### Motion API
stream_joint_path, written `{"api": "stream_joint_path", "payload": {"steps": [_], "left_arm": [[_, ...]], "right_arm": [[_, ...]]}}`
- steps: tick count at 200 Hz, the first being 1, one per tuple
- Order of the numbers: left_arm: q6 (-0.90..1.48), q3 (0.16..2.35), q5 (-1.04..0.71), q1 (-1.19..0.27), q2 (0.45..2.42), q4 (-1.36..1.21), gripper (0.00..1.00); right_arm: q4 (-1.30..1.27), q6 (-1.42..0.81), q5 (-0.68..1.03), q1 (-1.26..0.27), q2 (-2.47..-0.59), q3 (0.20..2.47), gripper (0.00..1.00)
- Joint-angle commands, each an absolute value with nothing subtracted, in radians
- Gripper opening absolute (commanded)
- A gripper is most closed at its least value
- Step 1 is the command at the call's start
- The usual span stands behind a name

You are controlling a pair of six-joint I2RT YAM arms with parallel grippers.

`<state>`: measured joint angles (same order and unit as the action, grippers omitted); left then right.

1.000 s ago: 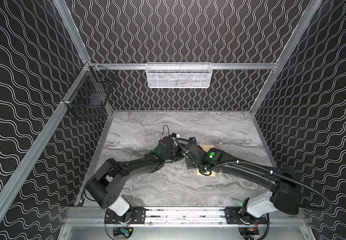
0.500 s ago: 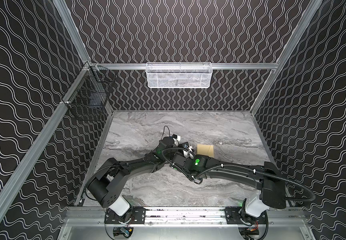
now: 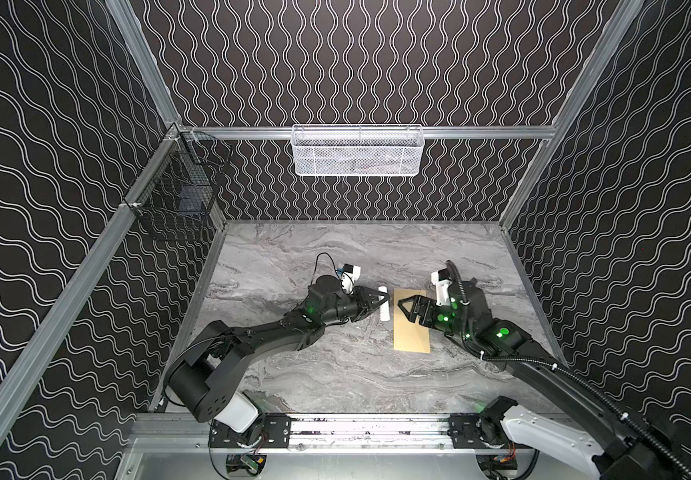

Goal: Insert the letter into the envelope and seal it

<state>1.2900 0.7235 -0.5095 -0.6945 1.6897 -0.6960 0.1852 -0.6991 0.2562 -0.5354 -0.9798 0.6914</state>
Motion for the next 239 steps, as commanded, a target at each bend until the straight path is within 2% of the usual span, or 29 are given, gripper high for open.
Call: {"api": "stream_joint_path", "payload": {"steps": [1, 29, 82, 171, 239], "left_arm": [[1.295, 0.728, -0.516, -0.695, 1.684, -0.762, 0.00], [1.308, 0.724, -0.512, -0.693, 1.687, -0.793, 0.00], [1.308, 0.729, -0.511, -0.694, 1.684, -0.801, 0.00], [1.314, 0.723, -0.516, -0.698, 1.695, -0.834, 0.00], [1.320, 0.721, -0.514, -0.704, 1.706, -0.853, 0.00]], "right_arm": [[-0.098, -0.778, 0.669, -0.476, -0.989, 0.646, 0.80], [-0.287, -0.861, 0.790, -0.465, -1.034, 0.591, 0.71], [-0.413, -0.911, 0.826, -0.465, -1.105, 0.519, 0.56], [-0.557, -0.982, 0.853, -0.463, -1.178, 0.492, 0.48], [-0.621, -1.027, 0.848, -0.464, -1.195, 0.485, 0.35]]}}
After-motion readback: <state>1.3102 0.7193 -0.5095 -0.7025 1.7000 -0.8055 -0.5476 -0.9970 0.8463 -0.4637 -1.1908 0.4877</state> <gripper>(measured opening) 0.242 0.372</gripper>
